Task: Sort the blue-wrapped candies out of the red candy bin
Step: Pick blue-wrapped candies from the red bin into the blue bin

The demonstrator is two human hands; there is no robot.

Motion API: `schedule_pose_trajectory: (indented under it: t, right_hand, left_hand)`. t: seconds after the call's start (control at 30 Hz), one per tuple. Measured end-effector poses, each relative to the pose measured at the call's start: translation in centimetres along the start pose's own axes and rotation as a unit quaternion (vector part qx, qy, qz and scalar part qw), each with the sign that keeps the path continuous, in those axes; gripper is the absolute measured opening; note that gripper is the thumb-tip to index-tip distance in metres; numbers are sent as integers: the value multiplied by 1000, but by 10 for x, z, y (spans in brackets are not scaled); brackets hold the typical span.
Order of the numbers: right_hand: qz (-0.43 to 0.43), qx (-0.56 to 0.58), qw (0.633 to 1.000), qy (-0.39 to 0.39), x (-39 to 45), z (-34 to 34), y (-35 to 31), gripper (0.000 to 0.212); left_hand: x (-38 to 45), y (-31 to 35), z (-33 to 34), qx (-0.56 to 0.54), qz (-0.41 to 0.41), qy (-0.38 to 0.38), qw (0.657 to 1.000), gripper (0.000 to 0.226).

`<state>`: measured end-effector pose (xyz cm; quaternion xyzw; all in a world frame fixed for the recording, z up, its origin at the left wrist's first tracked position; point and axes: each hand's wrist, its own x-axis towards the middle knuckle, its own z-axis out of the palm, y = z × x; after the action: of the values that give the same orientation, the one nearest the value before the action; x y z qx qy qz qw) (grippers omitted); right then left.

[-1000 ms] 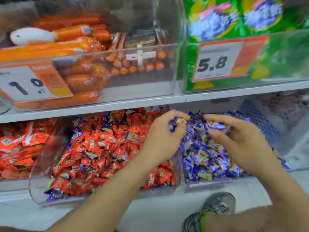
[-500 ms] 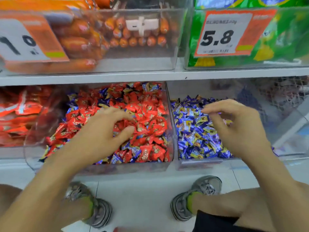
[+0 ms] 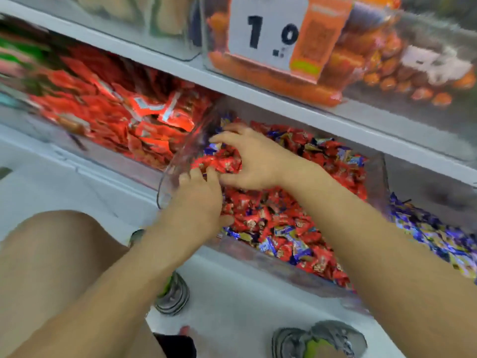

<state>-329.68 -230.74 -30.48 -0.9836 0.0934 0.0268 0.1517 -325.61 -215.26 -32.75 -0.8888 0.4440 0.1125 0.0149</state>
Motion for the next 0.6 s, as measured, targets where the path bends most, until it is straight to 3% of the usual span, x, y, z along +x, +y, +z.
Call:
schedule_pose_trajectory:
  t: [0.07,0.13,0.23,0.47,0.6]
  right_hand:
    - [8,7,999,-47,23,8,6,80]
    - [16,-43,995,-89,27,19,10,89]
    - [-20,-58,994,-88,14,21,22,79]
    - [-60,-119,987,-85,-45,-3,35,59]
    - [-18,-154,979,-131,-85,-7,40,76]
  left_hand:
    - [-2,-1,3,-87,6,43,995,90]
    - [-3,-7,7,-204,-3,79,976,97]
    - [-2,-15,10,-284,-9,103,953,107]
    - [26,-24,2,-330,23,-27,943,121]
    - [43,-13,1,-313,39,-63,947,112]
